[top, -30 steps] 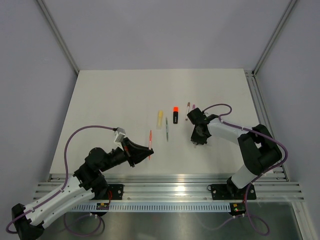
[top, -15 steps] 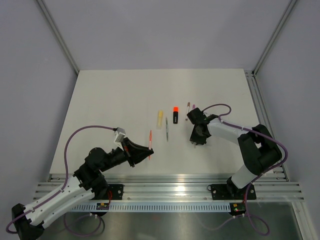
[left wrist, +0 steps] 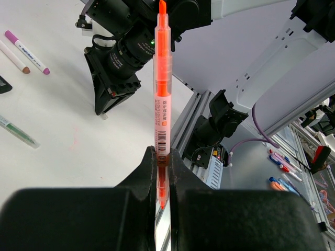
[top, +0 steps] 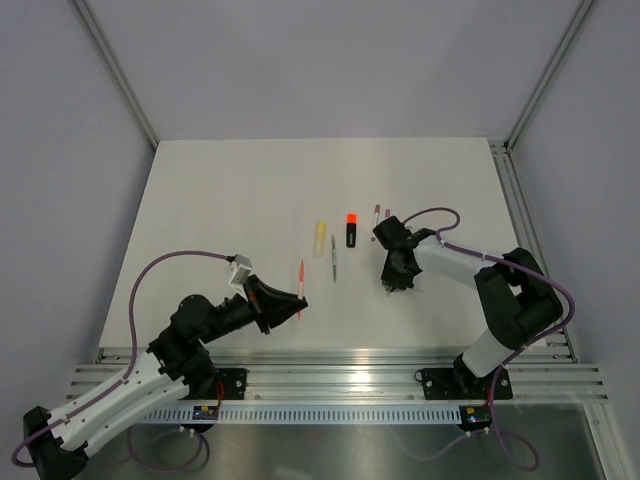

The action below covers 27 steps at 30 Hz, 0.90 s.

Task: Insert the pens into the pen caps
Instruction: Insert the pen cap onto the pen.

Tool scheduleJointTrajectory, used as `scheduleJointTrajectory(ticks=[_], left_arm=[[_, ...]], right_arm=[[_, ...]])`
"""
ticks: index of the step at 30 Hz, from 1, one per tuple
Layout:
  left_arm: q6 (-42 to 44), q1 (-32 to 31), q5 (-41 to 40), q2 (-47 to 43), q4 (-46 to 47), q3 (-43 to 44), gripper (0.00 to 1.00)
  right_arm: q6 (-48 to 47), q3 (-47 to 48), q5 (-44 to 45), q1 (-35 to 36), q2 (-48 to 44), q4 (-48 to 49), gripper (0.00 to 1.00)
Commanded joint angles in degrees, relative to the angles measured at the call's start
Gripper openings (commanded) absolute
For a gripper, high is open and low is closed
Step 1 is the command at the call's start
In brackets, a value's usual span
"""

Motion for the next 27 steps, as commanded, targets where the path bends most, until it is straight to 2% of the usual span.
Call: scheduleJointTrajectory(ticks=[1,5,9,13,20,27], left_arm=[[0.42,-0.14,0.23,0.78,2.97,-0.25,0.00],[0.51,-0.23,-0.21,1.48,3.06,-0.16,0.00],[0.69,-0.23,-0.47,3.32,3.50,0.10,0.00],[0.86,-0.14,-1.00,6.22,4.64,0.71,0.00],[-0.37,-0.23,-1.44,12.37,7.19,2.91,0.00],[-2.04,-0.23,-0.83,19.49,10.96,7.75,0.00]], right_arm=[[-1.22,0.53,-1.25,0.55,1.67,-1.03,0.17],[-1.66,-0.35,-1.00,0.55,0.53,0.20,0.06],[-2.63,-1.58,-0.73,0.73,-2.54,3.09,0.00],[-3.33,-5.17,-0.38,2.13,-10.61,8.28,0.00],[-3.68,-5.10,6.65,12.05,-24.07,13.20,0.00],[-6.23,-6.59,7.53,15.32,-39.00,23.48,0.00]])
